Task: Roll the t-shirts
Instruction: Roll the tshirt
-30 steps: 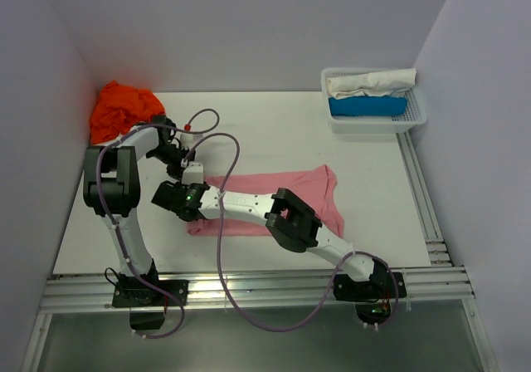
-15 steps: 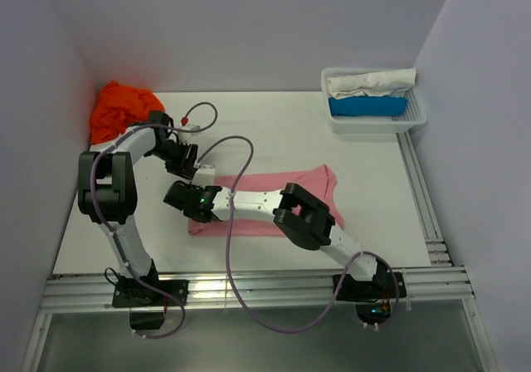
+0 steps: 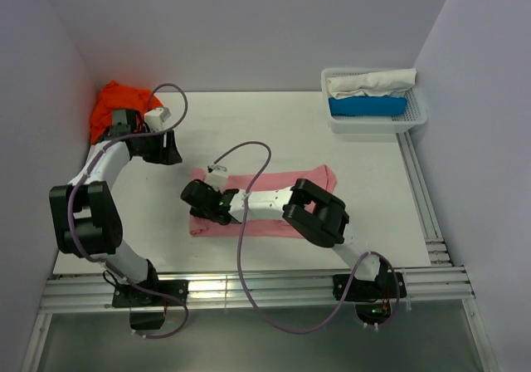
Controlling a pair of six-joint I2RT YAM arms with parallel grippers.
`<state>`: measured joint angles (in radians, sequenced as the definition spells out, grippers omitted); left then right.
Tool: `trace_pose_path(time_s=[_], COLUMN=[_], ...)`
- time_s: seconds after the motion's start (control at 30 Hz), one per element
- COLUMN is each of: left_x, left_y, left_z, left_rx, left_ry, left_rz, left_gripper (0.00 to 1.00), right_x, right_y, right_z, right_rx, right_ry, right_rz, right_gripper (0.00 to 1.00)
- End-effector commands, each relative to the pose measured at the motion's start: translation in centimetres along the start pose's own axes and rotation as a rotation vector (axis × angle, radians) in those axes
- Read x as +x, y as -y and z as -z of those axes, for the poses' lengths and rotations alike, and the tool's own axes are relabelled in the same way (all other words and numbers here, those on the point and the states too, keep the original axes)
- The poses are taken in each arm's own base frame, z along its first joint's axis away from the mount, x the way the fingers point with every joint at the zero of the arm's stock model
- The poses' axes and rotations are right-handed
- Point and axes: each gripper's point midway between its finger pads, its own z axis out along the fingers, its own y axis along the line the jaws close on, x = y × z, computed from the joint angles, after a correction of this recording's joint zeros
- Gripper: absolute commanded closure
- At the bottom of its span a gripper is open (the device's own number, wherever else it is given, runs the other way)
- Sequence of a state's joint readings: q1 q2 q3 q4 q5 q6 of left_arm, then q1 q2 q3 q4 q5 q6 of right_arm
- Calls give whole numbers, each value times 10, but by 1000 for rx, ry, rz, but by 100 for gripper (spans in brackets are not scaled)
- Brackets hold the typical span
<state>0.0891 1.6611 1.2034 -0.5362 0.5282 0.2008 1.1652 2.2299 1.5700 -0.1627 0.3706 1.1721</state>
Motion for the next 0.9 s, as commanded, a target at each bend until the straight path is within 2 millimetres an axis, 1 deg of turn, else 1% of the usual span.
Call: trace_pose_path(time_s=[0.0, 0.03, 0.07, 0.1, 0.13, 0.23, 0.27, 0.3, 0.33, 0.4, 0.43, 0.47, 0.5, 0.53, 0.57, 0.6, 0.63, 0.67, 0.7, 0.73, 0.77, 0.83, 0.87], left_x=[-35, -32, -33, -38, -35, -37, -39, -38, -40, -43, -43, -44, -44, -44, -46, -41, -40, -44, -36, -37, -35, -30, -28], left_y=[-7, -9, -10, -12, -12, -12, -12, -11, -9, -11, -7, -5, -14, -10, -11, -21, -24, -29, -28, -29, -28, -30, -28], left_z=[23, 30, 33, 37, 44, 55, 58, 60, 65, 73, 75, 77, 83, 85, 88, 93, 95, 99, 99, 101, 101, 95, 92], left_rx=[-81, -108, -124, -141, -156, -184, -184, -179, -164, -160, -125, -92, -94, -38, -16, -22, -27, -57, -80, -99, -102, -96, -77], left_ry=[194, 221, 238, 276, 301, 364, 382, 394, 406, 429, 436, 445, 458, 462, 477, 493, 505, 540, 551, 575, 578, 561, 552], left_rz=[-55, -44, -46, -62, -53, -40, -29, -5, 4, 20, 19, 58, 101, 107, 109, 142, 147, 123, 132, 110, 93, 81, 75], left_gripper=[36, 34, 37, 37, 37, 35, 35, 36, 37, 37, 37, 37, 37, 38, 39, 39, 37, 32, 26, 15, 12, 9, 9], right_x=[25, 27, 28, 28, 29, 31, 35, 33, 35, 34, 35, 36, 34, 37, 38, 35, 38, 39, 38, 39, 40, 39, 39], right_y=[11, 11, 15, 11, 13, 13, 18, 14, 17, 15, 19, 18, 15, 21, 20, 16, 24, 22, 19, 24, 24, 26, 23], right_z=[2, 2, 1, 1, 1, 0, 0, 0, 0, 1, 1, 2, 2, 2, 4, 4, 3, 5, 6, 5, 5, 4, 4], right_rx=[-16, -24, -24, -42, -42, -65, -59, -78, -78, -94, -93, -101, -117, -114, -125, -150, -144, -159, -184, -181, -188, -195, -208], right_ry=[-103, -108, -111, -117, -119, -127, -135, -132, -141, -140, -145, -148, -145, -154, -158, -154, -161, -169, -168, -173, -176, -178, -181], right_rz=[-21, -30, -35, -45, -55, -79, -78, -88, -93, -109, -112, -119, -134, -136, -145, -165, -171, -182, -200, -207, -211, -224, -231], right_gripper=[98, 98, 98, 98, 98, 99, 98, 99, 99, 99, 99, 99, 99, 99, 99, 99, 99, 99, 99, 99, 99, 100, 100])
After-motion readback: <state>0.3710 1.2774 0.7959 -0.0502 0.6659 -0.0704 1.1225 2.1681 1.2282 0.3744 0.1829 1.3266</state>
